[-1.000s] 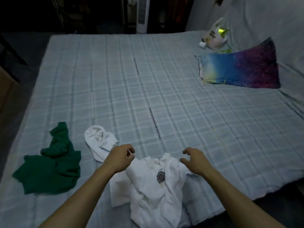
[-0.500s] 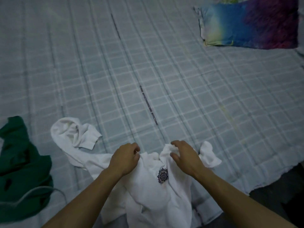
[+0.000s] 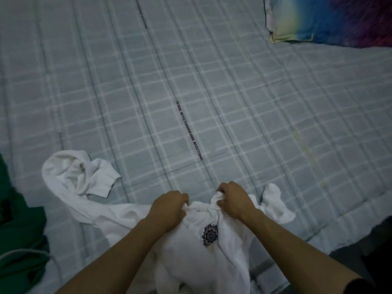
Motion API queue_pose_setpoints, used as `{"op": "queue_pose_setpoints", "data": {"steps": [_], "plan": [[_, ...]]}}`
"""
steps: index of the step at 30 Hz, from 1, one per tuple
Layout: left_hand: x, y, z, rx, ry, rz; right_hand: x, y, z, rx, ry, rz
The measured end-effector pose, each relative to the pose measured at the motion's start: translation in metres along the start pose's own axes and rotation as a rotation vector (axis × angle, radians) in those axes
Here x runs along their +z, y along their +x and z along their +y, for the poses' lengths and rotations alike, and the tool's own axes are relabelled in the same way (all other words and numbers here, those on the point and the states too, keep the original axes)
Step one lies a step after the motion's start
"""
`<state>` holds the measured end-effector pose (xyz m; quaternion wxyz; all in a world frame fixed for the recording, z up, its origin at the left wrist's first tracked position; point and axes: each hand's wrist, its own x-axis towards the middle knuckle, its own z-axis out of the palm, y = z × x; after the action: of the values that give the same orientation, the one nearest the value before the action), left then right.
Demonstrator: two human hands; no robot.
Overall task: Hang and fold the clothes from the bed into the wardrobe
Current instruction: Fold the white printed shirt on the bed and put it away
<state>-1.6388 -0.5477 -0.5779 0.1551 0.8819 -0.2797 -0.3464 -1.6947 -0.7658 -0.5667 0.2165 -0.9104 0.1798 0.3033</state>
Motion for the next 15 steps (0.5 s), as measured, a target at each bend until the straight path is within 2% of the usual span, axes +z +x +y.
{"op": "queue_pose_setpoints", "data": {"steps": [6, 11, 15], "plan": [[-0.047, -0.023, -0.004, 0.001, -0.189, 0.222, -0.037, -0.022, 0.010, -0.017, 0.209, 0.124], [-0.107, -0.057, 0.010, 0.002, -0.295, 0.473, -0.083, -0.056, -0.002, -0.202, 0.382, 0.188], [-0.145, -0.093, 0.030, -0.009, -0.347, 0.537, -0.130, -0.084, -0.018, -0.351, 0.545, 0.213]]}}
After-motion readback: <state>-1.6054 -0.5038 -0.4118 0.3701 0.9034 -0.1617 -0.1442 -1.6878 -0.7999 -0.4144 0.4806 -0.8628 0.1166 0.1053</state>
